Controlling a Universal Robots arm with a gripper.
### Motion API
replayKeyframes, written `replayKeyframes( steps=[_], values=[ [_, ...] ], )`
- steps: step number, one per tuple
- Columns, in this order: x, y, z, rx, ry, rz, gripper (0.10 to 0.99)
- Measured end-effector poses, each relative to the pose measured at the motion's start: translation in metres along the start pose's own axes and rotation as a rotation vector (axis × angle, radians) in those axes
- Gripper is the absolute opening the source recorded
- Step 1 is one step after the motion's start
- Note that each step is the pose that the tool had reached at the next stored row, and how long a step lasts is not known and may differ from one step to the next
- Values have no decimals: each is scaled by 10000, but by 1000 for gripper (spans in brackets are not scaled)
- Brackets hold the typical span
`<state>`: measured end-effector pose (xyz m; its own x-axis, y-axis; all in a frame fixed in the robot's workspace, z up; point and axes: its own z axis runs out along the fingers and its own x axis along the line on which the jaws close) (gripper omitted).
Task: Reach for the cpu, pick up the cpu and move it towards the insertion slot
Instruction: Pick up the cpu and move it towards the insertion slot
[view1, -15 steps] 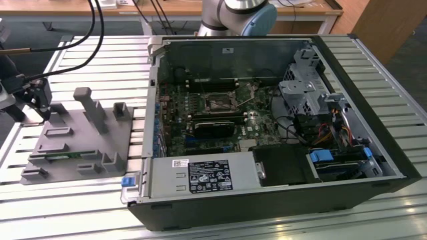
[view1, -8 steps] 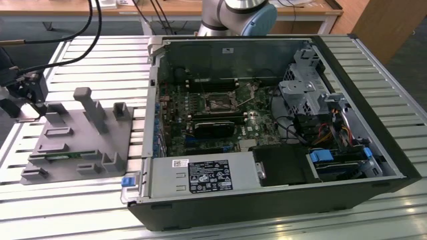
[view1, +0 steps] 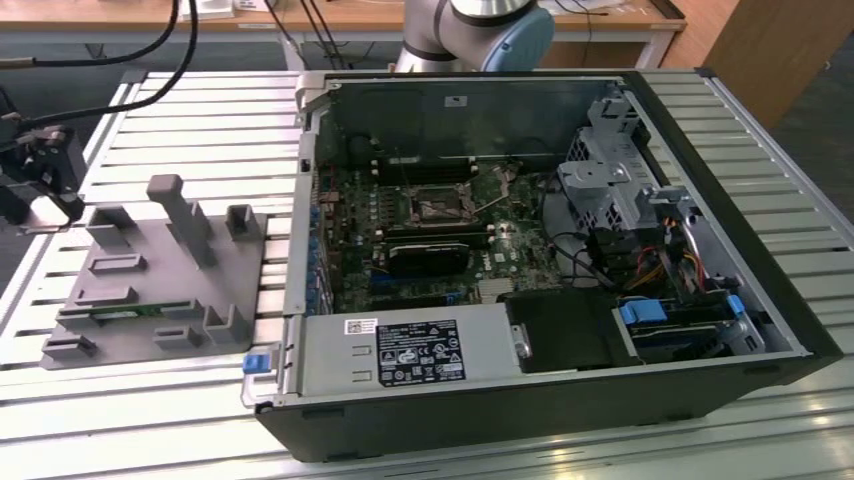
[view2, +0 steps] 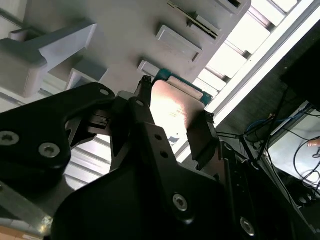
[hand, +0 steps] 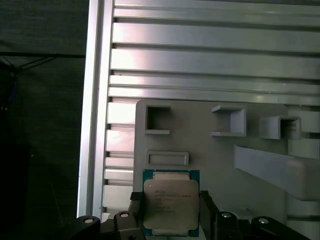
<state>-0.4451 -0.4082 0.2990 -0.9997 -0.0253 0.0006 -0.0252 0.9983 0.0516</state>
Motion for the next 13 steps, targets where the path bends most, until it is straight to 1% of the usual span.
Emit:
replayKeyframes(
  steps=[10, 13],
  values=[
    [0, 29, -283, 5, 0, 0, 533],
    [0, 38, -385, 7, 1, 1, 533]
  ],
)
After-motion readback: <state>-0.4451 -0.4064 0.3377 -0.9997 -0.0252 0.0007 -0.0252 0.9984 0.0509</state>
